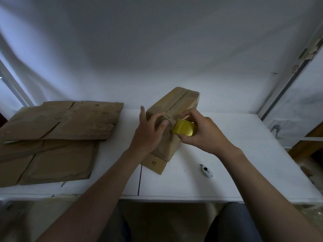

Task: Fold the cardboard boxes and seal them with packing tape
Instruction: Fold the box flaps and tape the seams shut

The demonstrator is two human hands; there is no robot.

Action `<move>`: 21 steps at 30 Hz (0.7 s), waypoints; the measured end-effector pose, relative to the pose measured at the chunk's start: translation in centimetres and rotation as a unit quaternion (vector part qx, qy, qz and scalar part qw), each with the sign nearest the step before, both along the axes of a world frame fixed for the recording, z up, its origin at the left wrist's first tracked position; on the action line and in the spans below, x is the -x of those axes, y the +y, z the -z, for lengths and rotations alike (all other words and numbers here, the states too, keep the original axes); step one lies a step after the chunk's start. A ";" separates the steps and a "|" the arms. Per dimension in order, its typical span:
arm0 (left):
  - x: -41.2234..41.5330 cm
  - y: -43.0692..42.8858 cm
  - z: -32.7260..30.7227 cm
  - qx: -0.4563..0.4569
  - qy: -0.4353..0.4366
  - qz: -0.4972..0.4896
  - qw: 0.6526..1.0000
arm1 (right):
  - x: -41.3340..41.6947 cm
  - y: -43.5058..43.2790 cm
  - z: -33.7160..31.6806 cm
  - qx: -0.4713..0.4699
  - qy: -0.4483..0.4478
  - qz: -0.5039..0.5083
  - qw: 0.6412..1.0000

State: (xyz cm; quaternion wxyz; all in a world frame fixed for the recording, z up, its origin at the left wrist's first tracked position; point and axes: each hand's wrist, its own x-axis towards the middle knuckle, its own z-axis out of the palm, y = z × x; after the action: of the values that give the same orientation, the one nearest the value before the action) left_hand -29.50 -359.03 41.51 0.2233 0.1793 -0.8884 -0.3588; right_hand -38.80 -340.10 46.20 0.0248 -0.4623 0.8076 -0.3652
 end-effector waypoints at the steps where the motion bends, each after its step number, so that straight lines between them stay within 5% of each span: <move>1: 0.5 0.2 0.0 0.039 0.019 -0.003 0.999 | -0.1 0.0 0.4 0.012 -0.003 -0.004 1.000; 4: 1.3 0.5 0.7 0.111 0.020 0.041 0.993 | -0.1 0.2 1.7 0.032 -0.012 -0.007 0.999; 14: 1.6 0.3 3.2 0.089 0.041 0.037 0.995 | 0.4 0.8 3.1 0.037 0.004 0.030 0.999; 21: 2.1 0.2 3.3 0.064 0.063 0.029 0.996 | 1.6 0.7 3.6 -0.065 -0.026 0.077 0.995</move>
State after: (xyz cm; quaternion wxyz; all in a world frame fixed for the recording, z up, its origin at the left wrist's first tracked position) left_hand -31.58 -358.79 38.25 0.2795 0.1160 -0.8984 -0.3182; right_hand -40.37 -339.39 42.57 0.0474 -0.3870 0.8616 -0.3249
